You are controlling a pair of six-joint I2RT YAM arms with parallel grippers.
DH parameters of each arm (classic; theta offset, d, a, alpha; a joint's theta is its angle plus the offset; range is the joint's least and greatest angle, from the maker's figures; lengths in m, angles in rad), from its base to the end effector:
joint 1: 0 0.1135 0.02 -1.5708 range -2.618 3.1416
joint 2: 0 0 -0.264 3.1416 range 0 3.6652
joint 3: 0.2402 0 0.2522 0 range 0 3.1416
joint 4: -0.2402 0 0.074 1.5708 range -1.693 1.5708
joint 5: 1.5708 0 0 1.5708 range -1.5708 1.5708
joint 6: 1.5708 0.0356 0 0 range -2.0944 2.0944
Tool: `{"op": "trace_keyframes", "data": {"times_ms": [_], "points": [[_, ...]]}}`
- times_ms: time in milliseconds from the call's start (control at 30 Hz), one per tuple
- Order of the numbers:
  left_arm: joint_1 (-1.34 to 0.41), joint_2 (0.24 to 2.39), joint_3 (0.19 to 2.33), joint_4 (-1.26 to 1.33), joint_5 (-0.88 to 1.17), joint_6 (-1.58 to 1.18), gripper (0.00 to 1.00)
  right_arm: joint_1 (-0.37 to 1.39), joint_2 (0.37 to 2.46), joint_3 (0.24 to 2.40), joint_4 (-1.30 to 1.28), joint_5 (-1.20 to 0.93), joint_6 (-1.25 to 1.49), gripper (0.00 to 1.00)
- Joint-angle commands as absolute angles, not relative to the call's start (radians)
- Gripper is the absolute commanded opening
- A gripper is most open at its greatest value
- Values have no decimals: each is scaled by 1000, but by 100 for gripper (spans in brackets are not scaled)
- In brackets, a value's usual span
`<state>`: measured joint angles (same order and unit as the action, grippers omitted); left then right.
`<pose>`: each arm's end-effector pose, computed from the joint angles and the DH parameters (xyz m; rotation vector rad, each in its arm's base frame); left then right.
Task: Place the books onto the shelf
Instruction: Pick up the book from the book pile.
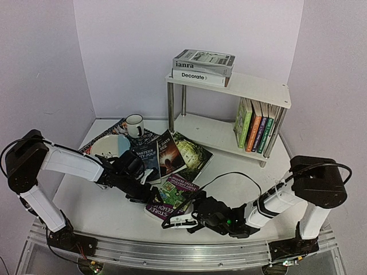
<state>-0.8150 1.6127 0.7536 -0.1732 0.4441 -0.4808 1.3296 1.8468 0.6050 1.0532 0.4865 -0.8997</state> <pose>0.1884 -0.2222 0.1398 0.6410 2.7461 -0.9754 0.0953 0.3179 0.1353 -1.3750 1.0641 -0.1124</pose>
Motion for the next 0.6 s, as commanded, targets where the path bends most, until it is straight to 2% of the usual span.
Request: {"op": "trace_keyframes", "data": {"times_ms": [0, 167, 333, 400, 567], "points": [[-809, 1598, 766, -85, 525, -503, 66, 1330, 1882, 628, 1127, 545, -956, 98], [-804, 1575, 757, -47, 581, -521, 49, 1330, 1871, 622, 1155, 530, -952, 98], [-799, 1544, 741, -5, 637, -542, 18, 1330, 1847, 603, 1174, 512, -942, 98], [-798, 1536, 735, 8, 651, -547, 9, 1330, 1832, 593, 1179, 505, -935, 98], [-785, 1506, 725, 19, 662, -563, 2, 1330, 1798, 559, 1195, 508, -956, 98]]}}
